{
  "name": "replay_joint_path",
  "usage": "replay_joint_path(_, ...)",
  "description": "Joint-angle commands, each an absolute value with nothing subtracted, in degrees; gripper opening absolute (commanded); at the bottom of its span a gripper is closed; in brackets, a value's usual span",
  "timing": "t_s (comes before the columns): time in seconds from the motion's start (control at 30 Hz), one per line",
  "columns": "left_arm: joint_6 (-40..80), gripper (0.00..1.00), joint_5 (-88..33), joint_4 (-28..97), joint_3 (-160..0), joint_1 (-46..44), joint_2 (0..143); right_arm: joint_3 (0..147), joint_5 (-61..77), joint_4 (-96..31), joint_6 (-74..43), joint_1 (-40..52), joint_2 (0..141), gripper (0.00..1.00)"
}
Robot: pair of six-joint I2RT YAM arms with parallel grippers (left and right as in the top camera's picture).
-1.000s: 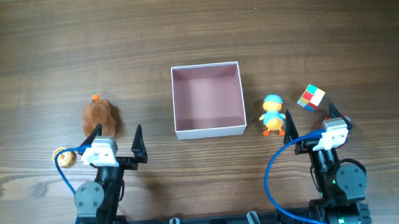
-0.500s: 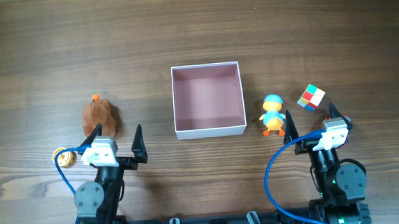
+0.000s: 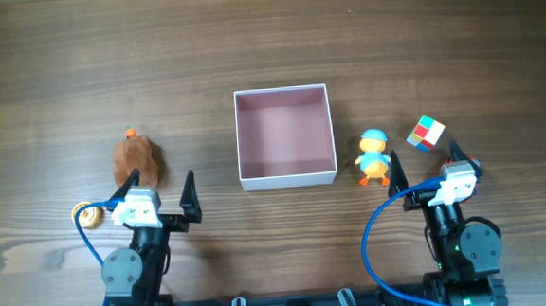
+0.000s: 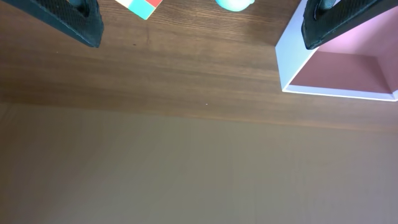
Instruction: Pack container
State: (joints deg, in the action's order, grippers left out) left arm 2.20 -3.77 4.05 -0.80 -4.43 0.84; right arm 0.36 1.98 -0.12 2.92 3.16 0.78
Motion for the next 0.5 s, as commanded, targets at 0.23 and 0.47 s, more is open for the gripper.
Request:
replay_joint_path(0.23,2.44,1.0,-4.69,3.38,-0.34,-4.12,0.49,0.54,6.09,0.12,-7.29,2.76,0.58,1.0)
replay_joint_path(0.47,8.4,1.0,-4.47,18.22,-19.4,-4.1,9.56,19.62,5.87,-15.64,-13.47,2.74,10.68,1.0)
